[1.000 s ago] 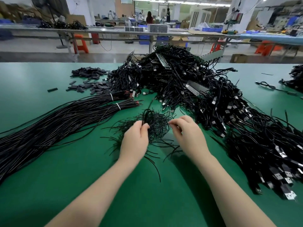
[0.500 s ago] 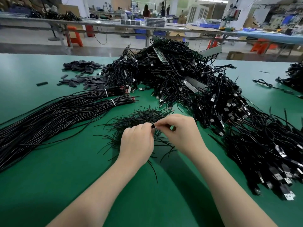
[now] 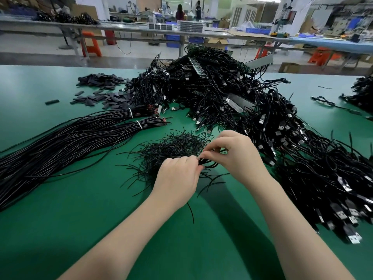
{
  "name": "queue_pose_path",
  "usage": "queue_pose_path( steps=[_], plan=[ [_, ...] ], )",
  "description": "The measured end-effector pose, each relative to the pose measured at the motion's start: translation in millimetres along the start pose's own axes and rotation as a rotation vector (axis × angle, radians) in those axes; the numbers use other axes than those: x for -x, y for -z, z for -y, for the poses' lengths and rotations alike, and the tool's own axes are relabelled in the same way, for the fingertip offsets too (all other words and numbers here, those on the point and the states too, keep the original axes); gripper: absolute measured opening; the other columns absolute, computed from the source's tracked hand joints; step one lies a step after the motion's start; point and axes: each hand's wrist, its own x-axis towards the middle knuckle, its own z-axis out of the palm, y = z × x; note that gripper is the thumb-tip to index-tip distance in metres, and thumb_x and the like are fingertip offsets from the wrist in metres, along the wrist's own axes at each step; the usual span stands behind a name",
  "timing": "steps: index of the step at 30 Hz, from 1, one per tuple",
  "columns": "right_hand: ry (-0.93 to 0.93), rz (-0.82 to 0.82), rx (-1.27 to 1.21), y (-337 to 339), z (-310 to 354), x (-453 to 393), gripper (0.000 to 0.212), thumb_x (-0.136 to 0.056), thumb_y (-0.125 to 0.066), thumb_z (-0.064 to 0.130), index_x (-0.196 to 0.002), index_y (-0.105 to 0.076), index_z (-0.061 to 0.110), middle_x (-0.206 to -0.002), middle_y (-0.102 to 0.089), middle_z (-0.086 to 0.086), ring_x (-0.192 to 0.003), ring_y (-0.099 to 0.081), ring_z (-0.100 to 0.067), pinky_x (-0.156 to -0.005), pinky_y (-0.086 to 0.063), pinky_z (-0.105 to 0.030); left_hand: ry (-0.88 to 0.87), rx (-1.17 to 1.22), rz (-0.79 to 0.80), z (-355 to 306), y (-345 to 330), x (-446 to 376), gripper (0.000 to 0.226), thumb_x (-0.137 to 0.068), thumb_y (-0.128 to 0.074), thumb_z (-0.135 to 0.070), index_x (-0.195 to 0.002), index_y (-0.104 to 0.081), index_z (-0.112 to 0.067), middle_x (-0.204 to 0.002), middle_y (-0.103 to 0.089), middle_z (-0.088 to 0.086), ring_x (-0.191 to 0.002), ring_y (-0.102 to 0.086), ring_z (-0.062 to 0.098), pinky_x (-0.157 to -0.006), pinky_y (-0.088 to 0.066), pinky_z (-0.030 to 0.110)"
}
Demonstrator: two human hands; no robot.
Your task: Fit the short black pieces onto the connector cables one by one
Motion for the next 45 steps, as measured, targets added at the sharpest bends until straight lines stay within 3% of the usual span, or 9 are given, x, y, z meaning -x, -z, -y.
queue_pose_path(
  steps=[2,9,14,17,21,25,28,36,45],
  plan=[
    [-0.022,0.046,0.026,6.1,-0.7,-0.8,0.011,-0.073,-0.080,0.039,-0.073,-0.075,0.028,-0.077,-0.058,0.011,-0.074,-0.051,-0.003,-0.064,-0.044,-0.029,-0.029,-0.026,0.021,-3.0,0.9,0.8,0.025,-0.104,-0.035,-0.034,-0.084,-0.041,-0.020,-0.075,-0.050,-0.006,-0.072,-0.056,0.023,-0.064,-0.027,0.033],
    [-0.083,0.250,0.010,27.9,-2.4,-2.0,0.012,-0.075,-0.082,0.030,-0.069,-0.073,0.036,-0.065,-0.061,0.019,-0.065,-0.051,0.014,-0.057,-0.037,-0.006,-0.083,0.000,-0.002,-3.6,0.2,2.1,0.029,-0.103,-0.040,-0.033,-0.076,-0.038,-0.020,-0.064,-0.040,-0.009,-0.057,-0.042,0.021,-0.060,-0.026,0.033],
    [-0.192,0.469,-0.143,34.9,-15.6,-2.4,0.011,-0.074,-0.081,0.038,-0.069,-0.075,0.030,-0.068,-0.070,0.011,-0.061,-0.054,-0.004,-0.061,-0.045,-0.021,-0.274,-0.158,-0.029,-8.4,5.7,1.8,0.035,-0.097,-0.032,-0.038,-0.072,-0.050,-0.021,-0.062,-0.050,-0.009,-0.056,-0.050,0.018,-0.070,-0.036,0.035],
    [-0.370,0.630,-0.507,40.5,-33.5,9.4,0.020,-0.068,-0.077,0.039,-0.073,-0.076,0.019,-0.073,-0.068,-0.006,-0.068,-0.052,-0.019,-0.067,-0.039,-0.036,-0.325,0.134,-0.034,-11.6,1.6,5.1,0.033,-0.099,-0.030,-0.036,-0.081,-0.052,-0.020,-0.069,-0.040,-0.015,-0.062,-0.039,0.011,-0.078,-0.030,0.037],
    [-0.461,0.468,-0.882,15.4,-25.3,12.3,0.010,-0.071,-0.071,0.024,-0.069,-0.069,0.015,-0.065,-0.063,0.001,-0.060,-0.052,-0.010,-0.062,-0.037,-0.026,0.067,0.818,-0.116,-27.0,0.9,4.6,0.038,-0.104,-0.033,-0.039,-0.087,-0.056,-0.014,-0.064,-0.051,-0.002,-0.056,-0.041,0.015,-0.061,-0.038,0.038],
    [-0.313,0.173,-0.662,-19.2,3.1,2.8,0.016,-0.087,-0.071,0.020,-0.072,-0.065,0.019,-0.065,-0.062,0.008,-0.061,-0.051,-0.006,-0.058,-0.042,-0.018,0.420,0.890,-0.319,-15.2,0.4,1.6,0.022,-0.104,-0.038,-0.033,-0.091,-0.055,-0.028,-0.080,-0.059,-0.006,-0.073,-0.053,0.001,-0.065,-0.043,0.015],
    [-0.336,0.116,-0.659,-30.0,8.4,4.6,0.015,-0.088,-0.070,0.021,-0.074,-0.066,0.018,-0.068,-0.063,0.006,-0.063,-0.052,-0.007,-0.061,-0.044,-0.020,0.477,0.907,-0.344,-7.1,0.7,-0.7,0.016,-0.103,-0.043,-0.028,-0.097,-0.053,-0.038,-0.085,-0.060,-0.017,-0.078,-0.053,-0.012,-0.071,-0.039,0.003],
    [-0.449,0.066,-0.835,-37.8,16.1,9.2,0.007,-0.078,-0.079,0.026,-0.080,-0.076,0.020,-0.070,-0.072,0.005,-0.059,-0.061,-0.003,-0.056,-0.047,-0.015,0.486,1.053,-0.314,-3.4,1.1,-3.7,0.018,-0.104,-0.043,-0.025,-0.096,-0.055,-0.036,-0.094,-0.061,-0.017,-0.086,-0.053,-0.018,-0.076,-0.038,0.000],
    [-0.555,0.042,-1.031,-41.0,22.9,6.7,0.003,-0.078,-0.078,0.014,-0.079,-0.078,0.017,-0.076,-0.074,-0.005,-0.066,-0.065,-0.010,-0.063,-0.052,-0.018,0.493,1.155,-0.320,-1.6,-1.0,-6.3,0.015,-0.103,-0.043,-0.030,-0.097,-0.055,-0.036,-0.079,-0.054,-0.016,-0.076,-0.050,-0.002,-0.078,-0.042,0.020]
  ],
)
